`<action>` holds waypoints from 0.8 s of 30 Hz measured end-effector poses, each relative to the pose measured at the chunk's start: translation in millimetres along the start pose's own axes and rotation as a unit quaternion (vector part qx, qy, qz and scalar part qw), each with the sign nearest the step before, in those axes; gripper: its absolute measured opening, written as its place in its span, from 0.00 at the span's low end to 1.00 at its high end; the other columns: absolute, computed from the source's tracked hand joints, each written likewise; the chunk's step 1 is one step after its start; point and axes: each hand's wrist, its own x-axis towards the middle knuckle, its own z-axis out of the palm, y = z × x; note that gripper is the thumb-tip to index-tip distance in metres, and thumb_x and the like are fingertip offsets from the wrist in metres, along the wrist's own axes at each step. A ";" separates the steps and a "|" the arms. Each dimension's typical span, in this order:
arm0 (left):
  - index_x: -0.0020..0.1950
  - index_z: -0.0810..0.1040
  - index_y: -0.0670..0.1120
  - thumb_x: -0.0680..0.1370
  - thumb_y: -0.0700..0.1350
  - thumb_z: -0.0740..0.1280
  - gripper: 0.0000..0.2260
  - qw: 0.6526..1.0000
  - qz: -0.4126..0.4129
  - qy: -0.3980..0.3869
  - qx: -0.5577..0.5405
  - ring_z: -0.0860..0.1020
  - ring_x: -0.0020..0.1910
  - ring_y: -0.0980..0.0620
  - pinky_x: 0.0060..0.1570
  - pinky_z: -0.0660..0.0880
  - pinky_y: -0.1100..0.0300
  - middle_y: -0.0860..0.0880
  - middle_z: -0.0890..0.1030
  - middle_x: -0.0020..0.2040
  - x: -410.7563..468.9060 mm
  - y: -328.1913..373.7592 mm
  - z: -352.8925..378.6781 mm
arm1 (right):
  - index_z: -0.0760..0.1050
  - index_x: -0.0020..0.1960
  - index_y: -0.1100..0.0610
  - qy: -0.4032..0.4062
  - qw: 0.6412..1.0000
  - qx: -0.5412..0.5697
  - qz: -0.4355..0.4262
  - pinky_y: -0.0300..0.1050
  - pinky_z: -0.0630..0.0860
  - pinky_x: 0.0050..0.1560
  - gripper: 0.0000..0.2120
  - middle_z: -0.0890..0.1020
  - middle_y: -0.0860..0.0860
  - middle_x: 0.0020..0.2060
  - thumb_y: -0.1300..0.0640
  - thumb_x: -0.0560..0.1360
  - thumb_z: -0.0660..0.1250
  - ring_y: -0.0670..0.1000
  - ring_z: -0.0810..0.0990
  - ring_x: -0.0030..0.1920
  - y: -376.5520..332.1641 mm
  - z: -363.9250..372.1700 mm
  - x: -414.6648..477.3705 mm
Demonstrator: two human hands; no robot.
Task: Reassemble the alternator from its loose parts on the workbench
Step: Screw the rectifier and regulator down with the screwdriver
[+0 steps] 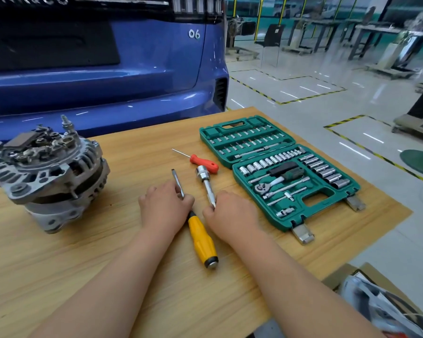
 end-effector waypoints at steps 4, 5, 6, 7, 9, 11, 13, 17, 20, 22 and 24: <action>0.52 0.77 0.53 0.76 0.55 0.61 0.11 1.000 0.002 -0.010 0.011 0.74 0.56 0.46 0.53 0.62 0.52 0.51 0.82 0.49 14.3 12.8 4.0 | 0.72 0.56 0.54 0.018 1.000 0.009 -0.006 0.47 0.65 0.39 0.18 0.78 0.53 0.51 0.41 0.77 0.55 0.57 0.79 0.50 -5.1 6.2 15.5; 0.51 0.76 0.53 0.76 0.55 0.60 0.10 1.000 -0.002 -0.014 0.007 0.74 0.56 0.45 0.52 0.62 0.52 0.50 0.82 0.49 17.8 14.7 5.0 | 0.73 0.56 0.54 0.020 1.000 0.010 -0.006 0.47 0.65 0.39 0.19 0.79 0.53 0.51 0.41 0.77 0.55 0.57 0.79 0.50 -5.0 6.9 18.9; 0.49 0.75 0.53 0.77 0.55 0.59 0.09 1.000 -0.005 -0.018 0.004 0.75 0.55 0.45 0.50 0.61 0.52 0.50 0.82 0.48 21.0 15.9 5.7 | 0.73 0.56 0.53 0.023 1.000 0.009 -0.006 0.47 0.66 0.39 0.19 0.79 0.52 0.51 0.41 0.77 0.55 0.56 0.80 0.50 -4.1 7.3 22.1; 0.46 0.74 0.53 0.77 0.54 0.59 0.08 1.000 -0.005 -0.021 0.004 0.75 0.54 0.44 0.48 0.60 0.53 0.49 0.82 0.47 23.8 16.9 6.2 | 0.73 0.56 0.53 0.026 1.000 0.007 -0.006 0.47 0.66 0.39 0.19 0.79 0.52 0.51 0.40 0.77 0.54 0.56 0.80 0.49 -3.5 7.4 25.4; 0.45 0.72 0.53 0.78 0.54 0.58 0.07 1.000 -0.005 -0.026 0.009 0.76 0.53 0.43 0.46 0.58 0.53 0.48 0.82 0.46 29.8 19.1 6.5 | 0.74 0.56 0.53 0.030 1.000 0.004 -0.003 0.47 0.67 0.39 0.20 0.80 0.52 0.52 0.40 0.77 0.54 0.57 0.80 0.50 -3.5 7.4 31.8; 0.45 0.73 0.52 0.78 0.54 0.58 0.08 0.999 -0.014 -0.032 0.013 0.76 0.53 0.43 0.46 0.60 0.53 0.47 0.82 0.46 35.1 22.0 5.6 | 0.74 0.57 0.54 0.034 0.999 0.005 0.002 0.48 0.67 0.40 0.23 0.80 0.53 0.53 0.39 0.78 0.52 0.57 0.80 0.51 -5.6 7.0 36.5; 0.46 0.74 0.52 0.79 0.55 0.56 0.11 0.999 -0.021 -0.026 0.014 0.76 0.53 0.42 0.49 0.62 0.52 0.46 0.82 0.46 35.8 22.0 6.9 | 0.73 0.59 0.55 0.033 0.999 0.010 0.005 0.49 0.67 0.41 0.26 0.80 0.53 0.54 0.36 0.79 0.49 0.57 0.80 0.52 -6.9 6.9 36.7; 0.50 0.76 0.48 0.82 0.50 0.56 0.11 0.986 -0.043 0.049 -0.151 0.76 0.53 0.42 0.52 0.65 0.54 0.46 0.81 0.48 24.2 14.5 4.8 | 0.73 0.59 0.54 0.056 0.992 0.113 0.030 0.49 0.68 0.43 0.24 0.78 0.52 0.55 0.38 0.80 0.48 0.55 0.77 0.53 -3.0 7.3 26.6; 0.53 0.76 0.50 0.81 0.48 0.59 0.07 0.949 -0.086 0.062 -0.296 0.75 0.53 0.49 0.49 0.65 0.60 0.50 0.79 0.51 8.3 7.4 -7.4 | 0.74 0.58 0.53 0.083 0.975 0.206 0.035 0.50 0.71 0.52 0.20 0.77 0.51 0.56 0.41 0.80 0.53 0.52 0.73 0.56 -9.8 7.3 22.0; 0.54 0.77 0.49 0.80 0.46 0.62 0.06 0.955 -0.056 0.032 -0.291 0.75 0.53 0.50 0.50 0.66 0.62 0.50 0.79 0.52 -5.6 4.1 -15.5 | 0.75 0.59 0.52 0.080 0.975 0.207 0.028 0.51 0.71 0.58 0.18 0.76 0.51 0.57 0.42 0.80 0.55 0.52 0.71 0.58 -15.7 8.5 20.8; 0.59 0.78 0.47 0.80 0.44 0.64 0.09 0.967 -0.012 0.008 -0.254 0.75 0.53 0.53 0.53 0.68 0.62 0.51 0.77 0.54 -20.4 -1.5 -26.7 | 0.74 0.61 0.51 0.070 0.979 0.190 0.028 0.51 0.71 0.59 0.17 0.75 0.50 0.59 0.43 0.79 0.57 0.51 0.71 0.60 -17.5 8.1 22.8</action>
